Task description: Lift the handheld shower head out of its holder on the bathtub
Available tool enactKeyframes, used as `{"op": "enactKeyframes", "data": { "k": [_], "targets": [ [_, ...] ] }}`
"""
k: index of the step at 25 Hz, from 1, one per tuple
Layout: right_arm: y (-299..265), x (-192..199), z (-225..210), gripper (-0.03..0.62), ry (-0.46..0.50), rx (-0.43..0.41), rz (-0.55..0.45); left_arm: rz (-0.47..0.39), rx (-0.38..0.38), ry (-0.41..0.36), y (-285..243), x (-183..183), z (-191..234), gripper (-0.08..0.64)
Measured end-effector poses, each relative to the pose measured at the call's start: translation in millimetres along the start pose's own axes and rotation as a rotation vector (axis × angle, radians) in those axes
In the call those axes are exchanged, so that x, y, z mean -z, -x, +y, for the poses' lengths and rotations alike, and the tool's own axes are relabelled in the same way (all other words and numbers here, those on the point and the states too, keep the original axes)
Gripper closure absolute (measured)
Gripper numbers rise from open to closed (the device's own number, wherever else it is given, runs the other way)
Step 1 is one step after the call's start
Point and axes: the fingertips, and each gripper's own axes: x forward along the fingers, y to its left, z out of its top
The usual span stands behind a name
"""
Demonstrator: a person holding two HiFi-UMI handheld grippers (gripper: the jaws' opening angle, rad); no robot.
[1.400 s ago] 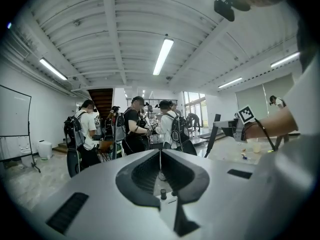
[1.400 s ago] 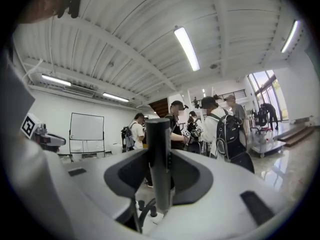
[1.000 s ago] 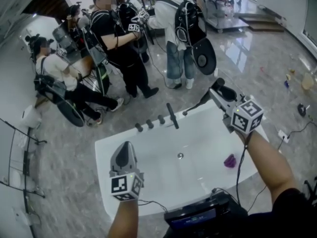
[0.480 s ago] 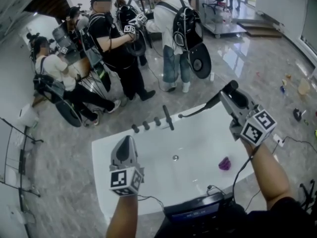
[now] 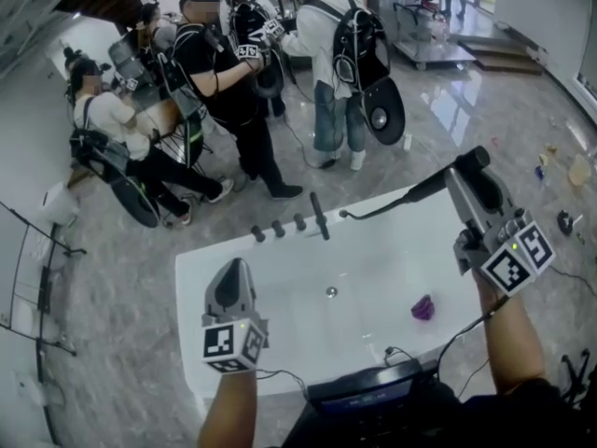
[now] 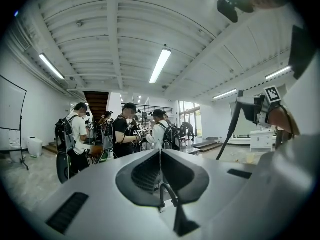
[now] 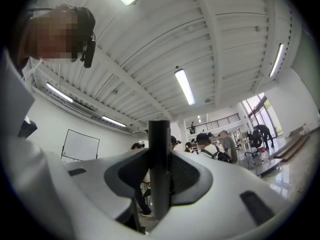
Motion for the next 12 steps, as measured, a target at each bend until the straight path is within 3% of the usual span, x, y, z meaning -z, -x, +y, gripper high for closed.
{"op": "enactKeyframes", "data": {
  "k": [12],
  "targets": [
    [32.4, -27.4, -0.1, 0.451, -0.006, 0.026, -0.037, 0.010, -0.018, 0.010, 21.4, 3.8, -7.0, 0.545]
  ]
}}
